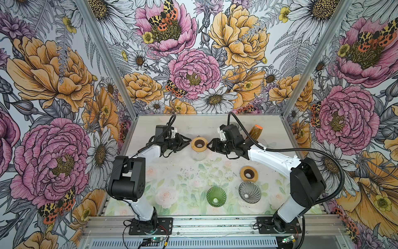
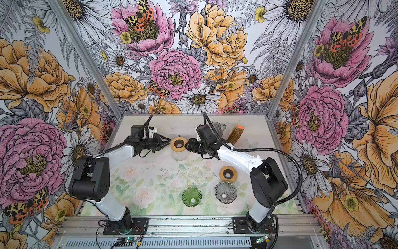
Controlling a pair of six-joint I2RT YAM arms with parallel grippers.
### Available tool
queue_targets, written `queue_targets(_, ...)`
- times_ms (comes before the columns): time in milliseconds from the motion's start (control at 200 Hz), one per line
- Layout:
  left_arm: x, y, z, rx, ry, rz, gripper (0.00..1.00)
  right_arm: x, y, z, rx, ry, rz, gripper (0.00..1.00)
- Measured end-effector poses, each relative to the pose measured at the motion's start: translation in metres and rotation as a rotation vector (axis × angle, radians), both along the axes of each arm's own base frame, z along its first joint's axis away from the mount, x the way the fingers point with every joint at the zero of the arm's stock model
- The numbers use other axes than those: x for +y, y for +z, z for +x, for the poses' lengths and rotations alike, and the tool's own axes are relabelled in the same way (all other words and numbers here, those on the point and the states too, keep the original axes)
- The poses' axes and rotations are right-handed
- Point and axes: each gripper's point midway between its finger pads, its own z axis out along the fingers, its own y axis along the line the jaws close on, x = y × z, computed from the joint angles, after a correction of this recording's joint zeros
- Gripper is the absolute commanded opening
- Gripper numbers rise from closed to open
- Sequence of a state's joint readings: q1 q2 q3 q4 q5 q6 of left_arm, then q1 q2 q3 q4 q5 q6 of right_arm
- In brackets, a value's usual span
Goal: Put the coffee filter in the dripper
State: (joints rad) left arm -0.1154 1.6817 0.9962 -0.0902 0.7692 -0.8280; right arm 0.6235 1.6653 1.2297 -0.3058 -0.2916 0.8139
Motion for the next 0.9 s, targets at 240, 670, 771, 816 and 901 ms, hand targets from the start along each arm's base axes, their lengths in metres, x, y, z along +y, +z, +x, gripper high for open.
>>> queue_targets(240, 0.012, 0.008, -0.010, -0.024, 0.000, 0.129, 0.40, 0.000, 0.000, 0.000, -0.024, 0.025, -0.015, 0.51)
queue_targets(670, -0.006, 0.026, -0.025, -0.133, -0.061, 0.264, 0.55, -0.008, 0.001, 0.006, -0.031, 0.010, -0.019, 0.48)
queue_targets(771, -0.004, 0.023, -0.025, -0.129, -0.060, 0.288, 0.57, -0.011, 0.000, 0.010, -0.031, -0.001, -0.019, 0.44)
queue_targets(816, -0.003, 0.023, -0.024, -0.128, -0.059, 0.298, 0.57, -0.013, 0.001, 0.011, -0.031, -0.005, -0.020, 0.43)
queue_targets(901, -0.004, 0.024, -0.020, -0.128, -0.062, 0.312, 0.57, -0.014, 0.003, 0.014, -0.034, -0.011, -0.017, 0.40)
